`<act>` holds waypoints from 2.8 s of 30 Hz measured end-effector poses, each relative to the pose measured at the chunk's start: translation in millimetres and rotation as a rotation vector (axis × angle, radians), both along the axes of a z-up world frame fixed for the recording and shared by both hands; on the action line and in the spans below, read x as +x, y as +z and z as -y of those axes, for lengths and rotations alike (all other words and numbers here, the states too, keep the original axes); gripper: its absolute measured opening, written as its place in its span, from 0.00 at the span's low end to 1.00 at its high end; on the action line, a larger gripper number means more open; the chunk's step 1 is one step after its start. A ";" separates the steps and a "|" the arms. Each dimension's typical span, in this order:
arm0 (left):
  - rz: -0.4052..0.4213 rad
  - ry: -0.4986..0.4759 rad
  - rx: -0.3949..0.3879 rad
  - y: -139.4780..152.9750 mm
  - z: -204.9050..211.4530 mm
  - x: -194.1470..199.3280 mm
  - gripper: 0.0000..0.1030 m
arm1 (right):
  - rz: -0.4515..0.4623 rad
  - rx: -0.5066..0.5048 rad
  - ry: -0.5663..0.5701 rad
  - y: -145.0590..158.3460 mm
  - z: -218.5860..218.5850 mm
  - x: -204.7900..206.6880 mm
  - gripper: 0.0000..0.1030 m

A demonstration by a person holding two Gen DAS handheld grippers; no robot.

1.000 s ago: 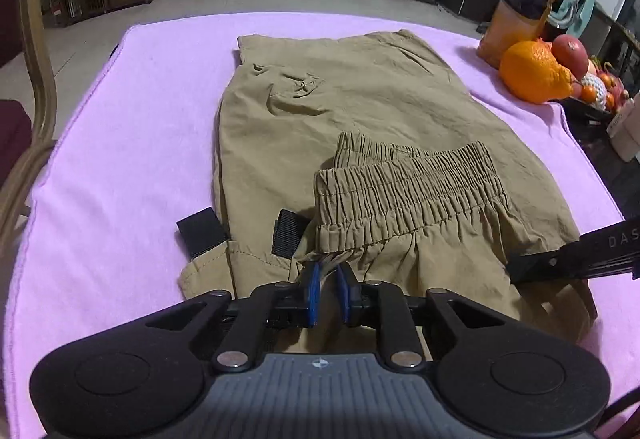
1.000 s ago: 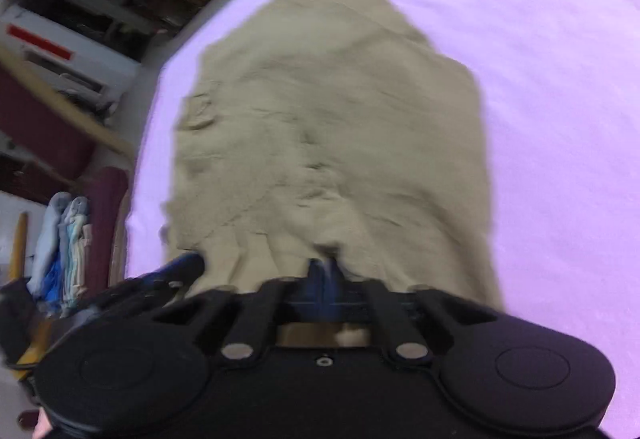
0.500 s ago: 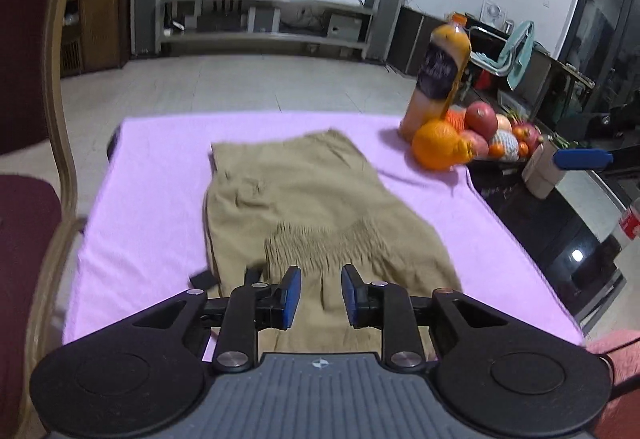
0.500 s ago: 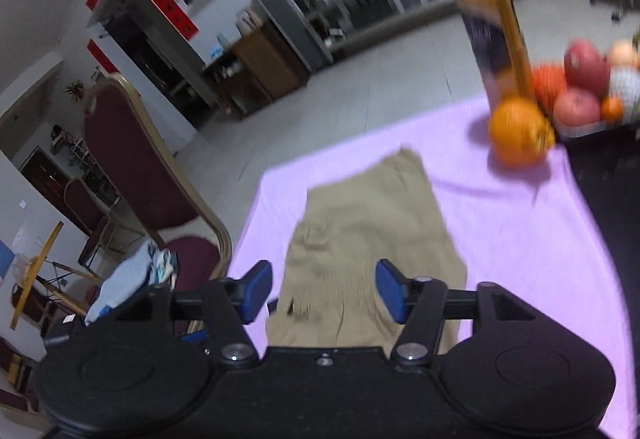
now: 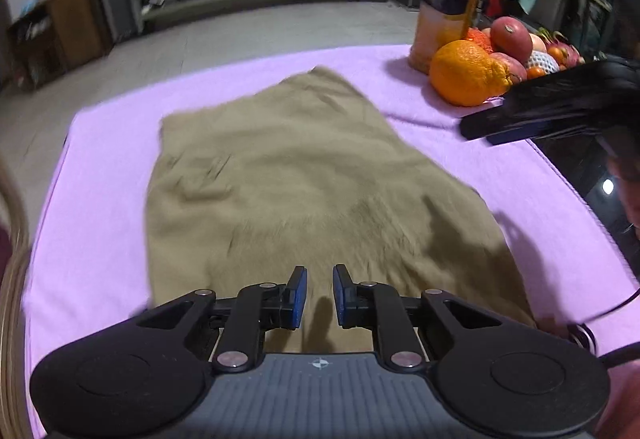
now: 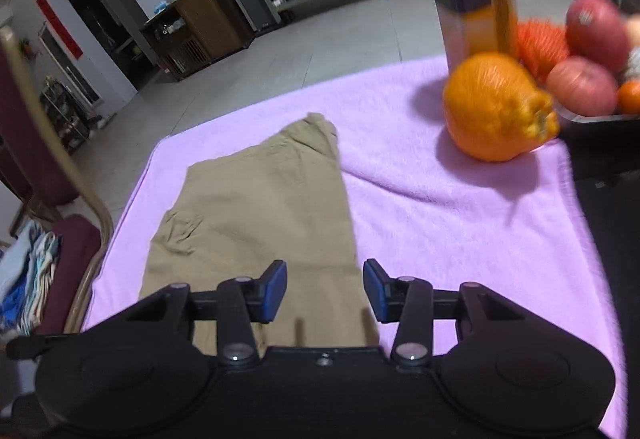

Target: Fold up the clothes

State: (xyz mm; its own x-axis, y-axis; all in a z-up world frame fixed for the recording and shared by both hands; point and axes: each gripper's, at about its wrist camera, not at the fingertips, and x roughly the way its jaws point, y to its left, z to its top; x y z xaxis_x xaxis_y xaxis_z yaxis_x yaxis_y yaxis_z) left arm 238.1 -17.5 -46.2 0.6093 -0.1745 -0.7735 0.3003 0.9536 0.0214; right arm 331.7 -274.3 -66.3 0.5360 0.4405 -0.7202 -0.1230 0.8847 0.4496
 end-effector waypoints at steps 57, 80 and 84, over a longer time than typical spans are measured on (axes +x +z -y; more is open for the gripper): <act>-0.024 0.036 -0.284 25.5 -99.6 -191.8 0.32 | 0.183 -0.106 0.280 55.7 -41.5 -203.3 0.68; -0.304 0.452 -0.578 -52.5 -179.5 -77.2 0.48 | -0.209 0.437 -0.020 -37.0 -26.3 -156.5 0.69; -0.309 0.455 -0.635 -53.3 -185.0 -77.2 0.48 | -0.212 0.434 -0.004 -36.3 -29.1 -157.4 0.71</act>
